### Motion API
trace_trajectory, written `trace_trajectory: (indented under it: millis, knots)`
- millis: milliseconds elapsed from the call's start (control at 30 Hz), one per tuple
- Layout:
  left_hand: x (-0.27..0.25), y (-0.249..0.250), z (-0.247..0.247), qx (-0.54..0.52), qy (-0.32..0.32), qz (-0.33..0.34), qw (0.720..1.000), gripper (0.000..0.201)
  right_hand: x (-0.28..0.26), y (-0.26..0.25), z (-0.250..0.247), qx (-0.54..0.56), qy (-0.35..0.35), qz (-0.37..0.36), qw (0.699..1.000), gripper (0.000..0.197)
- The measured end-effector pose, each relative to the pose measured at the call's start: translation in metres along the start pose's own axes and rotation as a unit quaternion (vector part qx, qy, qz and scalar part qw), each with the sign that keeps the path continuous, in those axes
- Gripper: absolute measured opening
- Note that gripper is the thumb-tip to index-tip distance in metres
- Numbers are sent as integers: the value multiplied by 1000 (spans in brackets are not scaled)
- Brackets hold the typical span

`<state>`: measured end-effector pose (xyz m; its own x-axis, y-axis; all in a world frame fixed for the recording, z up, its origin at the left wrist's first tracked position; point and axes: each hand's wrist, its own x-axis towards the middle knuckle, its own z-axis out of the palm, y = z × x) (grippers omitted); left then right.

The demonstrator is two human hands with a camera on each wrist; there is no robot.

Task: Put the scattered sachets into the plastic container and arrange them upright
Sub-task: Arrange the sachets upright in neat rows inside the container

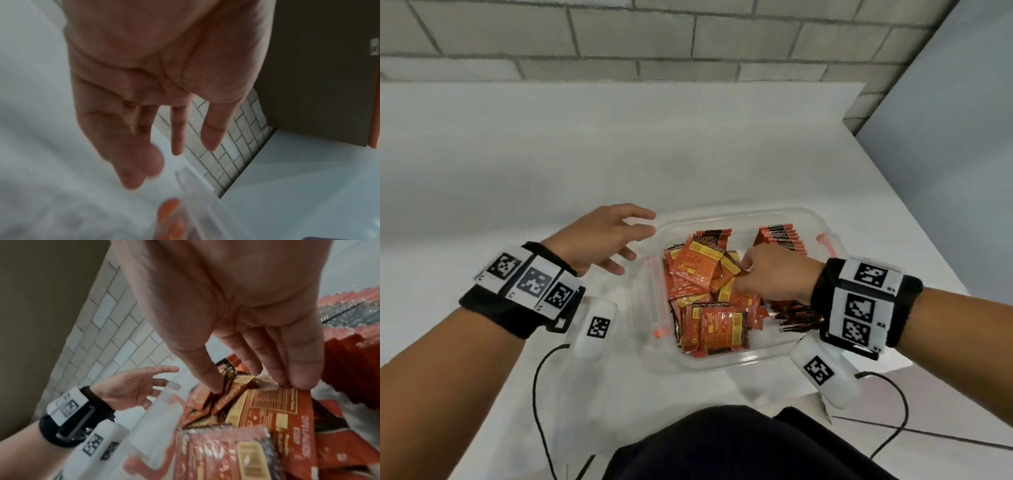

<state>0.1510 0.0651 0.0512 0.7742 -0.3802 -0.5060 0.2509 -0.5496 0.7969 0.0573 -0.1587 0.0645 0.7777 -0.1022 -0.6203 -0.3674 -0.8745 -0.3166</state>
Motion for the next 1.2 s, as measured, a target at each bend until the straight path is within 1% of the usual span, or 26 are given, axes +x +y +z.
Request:
trace_trajectory:
  millis: [33, 67, 133, 200, 333, 500, 600, 733, 833, 1000, 1100, 1200]
  knots:
    - [0, -5, 4, -17, -21, -6, 1000, 32, 0, -2, 3, -6, -6, 4, 1000, 34]
    - [1, -9, 9, -33, -35, -6, 999, 37, 0, -4, 4, -14, -9, 3, 1000, 32]
    - [3, -13, 15, -57, -37, 4, 998, 43, 0, -6, 5, -33, -16, -6, 999, 36]
    - [5, -16, 17, -81, -28, 11, 996, 46, -2, -7, 5, -67, -30, -20, 997, 33]
    - [7, -21, 16, -103, -32, 13, 994, 45, -5, -5, 8, -120, -41, -51, 991, 32]
    - [8, -22, 15, -112, -41, 13, 993, 44, -11, -2, 4, -131, -7, -90, 987, 35]
    - [9, -24, 15, -119, -44, 13, 992, 43, -12, -1, 3, -121, -16, -110, 986, 38]
    - [11, -26, 15, -125, -47, 12, 991, 43, -11, -3, 4, -118, -32, -158, 980, 22]
    - [12, -27, 15, -137, -48, 9, 989, 44, -6, -7, 10, -130, -64, -182, 973, 20]
    - [12, -29, 15, -140, -48, 7, 989, 45, 0, -19, 14, -148, -163, -186, 957, 31]
    - [11, -29, 16, -142, -49, 6, 989, 44, -1, -23, 15, -139, -220, -178, 949, 51]
    - [11, -30, 16, -142, -47, 6, 989, 44, 1, -23, 13, -167, -243, -189, 937, 73]
